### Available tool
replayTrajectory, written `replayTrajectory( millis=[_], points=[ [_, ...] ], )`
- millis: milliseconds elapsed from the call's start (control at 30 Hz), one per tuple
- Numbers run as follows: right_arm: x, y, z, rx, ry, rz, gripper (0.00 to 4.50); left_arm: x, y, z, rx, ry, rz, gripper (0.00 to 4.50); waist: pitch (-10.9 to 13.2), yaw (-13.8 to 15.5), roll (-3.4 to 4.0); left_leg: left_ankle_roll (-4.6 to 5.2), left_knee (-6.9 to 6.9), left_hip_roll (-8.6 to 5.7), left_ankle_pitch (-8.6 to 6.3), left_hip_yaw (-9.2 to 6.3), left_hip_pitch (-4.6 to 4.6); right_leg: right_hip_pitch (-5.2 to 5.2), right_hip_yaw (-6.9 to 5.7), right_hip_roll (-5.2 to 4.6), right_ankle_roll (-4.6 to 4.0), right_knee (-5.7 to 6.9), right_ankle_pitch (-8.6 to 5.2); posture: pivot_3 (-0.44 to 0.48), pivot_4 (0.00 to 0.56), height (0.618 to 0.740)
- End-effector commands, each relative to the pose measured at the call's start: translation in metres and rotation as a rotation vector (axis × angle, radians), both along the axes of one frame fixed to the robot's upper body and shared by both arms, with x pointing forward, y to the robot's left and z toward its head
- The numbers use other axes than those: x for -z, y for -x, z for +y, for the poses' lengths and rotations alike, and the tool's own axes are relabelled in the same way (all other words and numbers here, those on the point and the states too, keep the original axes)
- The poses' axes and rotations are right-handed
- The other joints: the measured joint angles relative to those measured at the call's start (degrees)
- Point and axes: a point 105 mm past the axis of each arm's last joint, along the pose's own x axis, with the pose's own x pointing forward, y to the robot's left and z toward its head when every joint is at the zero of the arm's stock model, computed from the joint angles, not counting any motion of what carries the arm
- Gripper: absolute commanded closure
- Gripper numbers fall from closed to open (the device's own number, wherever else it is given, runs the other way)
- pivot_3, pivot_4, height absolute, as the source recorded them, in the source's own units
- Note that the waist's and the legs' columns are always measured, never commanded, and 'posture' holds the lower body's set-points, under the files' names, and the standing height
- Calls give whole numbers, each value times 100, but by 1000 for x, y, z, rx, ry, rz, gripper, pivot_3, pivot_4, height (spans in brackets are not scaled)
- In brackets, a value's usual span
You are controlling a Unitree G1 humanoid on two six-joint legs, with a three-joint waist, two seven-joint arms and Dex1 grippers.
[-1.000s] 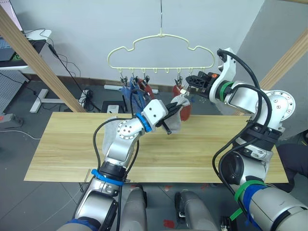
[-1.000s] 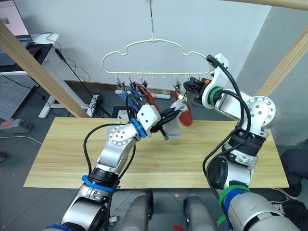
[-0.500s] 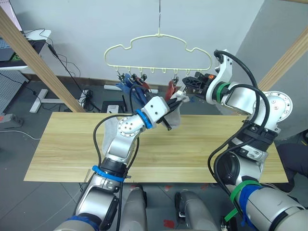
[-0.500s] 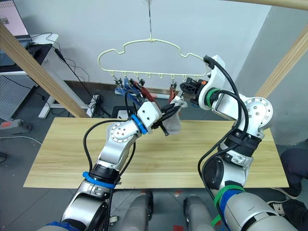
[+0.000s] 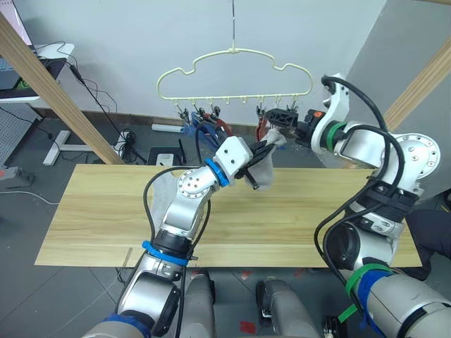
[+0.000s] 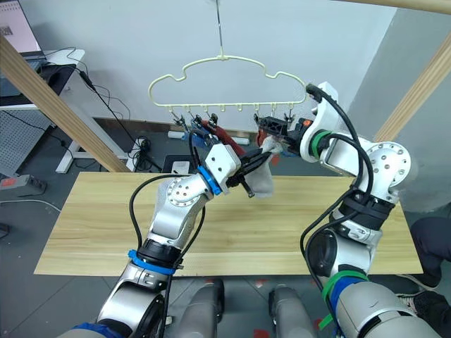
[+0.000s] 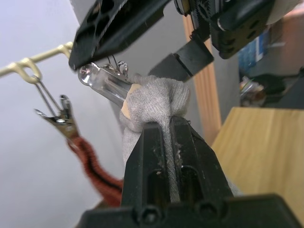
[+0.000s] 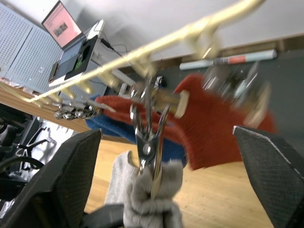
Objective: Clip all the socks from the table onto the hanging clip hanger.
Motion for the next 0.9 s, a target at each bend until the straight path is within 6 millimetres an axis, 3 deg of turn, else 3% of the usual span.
replayTrajectory(
  millis=[33, 233, 467, 633, 900],
  points=[
    [-20, 7, -7, -23, -16, -107, 0, -13, 7, -8, 60, 95, 53, 3770, 0, -9, 0, 0, 0, 0, 0, 0, 0, 0, 0, 0, 0, 0, 0, 9, 241, 740],
    [-28, 17, -16, -35, 185, -320, 0, -15, 0, -2, 85, 215, 201, 2168, 0, -73, 0, 1, 0, -3, 0, 0, 0, 0, 2, 1, 4, -4, -2, 7, 241, 740],
    [-2, 34, -9, -59, 297, -449, 0, -2, 4, 21, 87, 191, 290, 45, 0, -187, 0, 0, 1, 1, 0, 4, 5, 0, 7, 5, 10, 1, -6, 10, 242, 740],
    [10, 31, -12, 11, 372, -507, 0, 2, 17, 43, 77, 158, 316, 16, 0, -181, 0, -1, 4, 3, 1, 0, 5, 0, 5, 5, 26, 3, -15, 17, 243, 740],
    [16, 23, -14, 205, 441, -616, 0, -12, 39, 94, -14, 25, 309, 16, 1, -146, 2, -3, 2, 6, 1, -9, 6, 1, 14, 4, 29, 2, -17, 59, 252, 740]
  ],
)
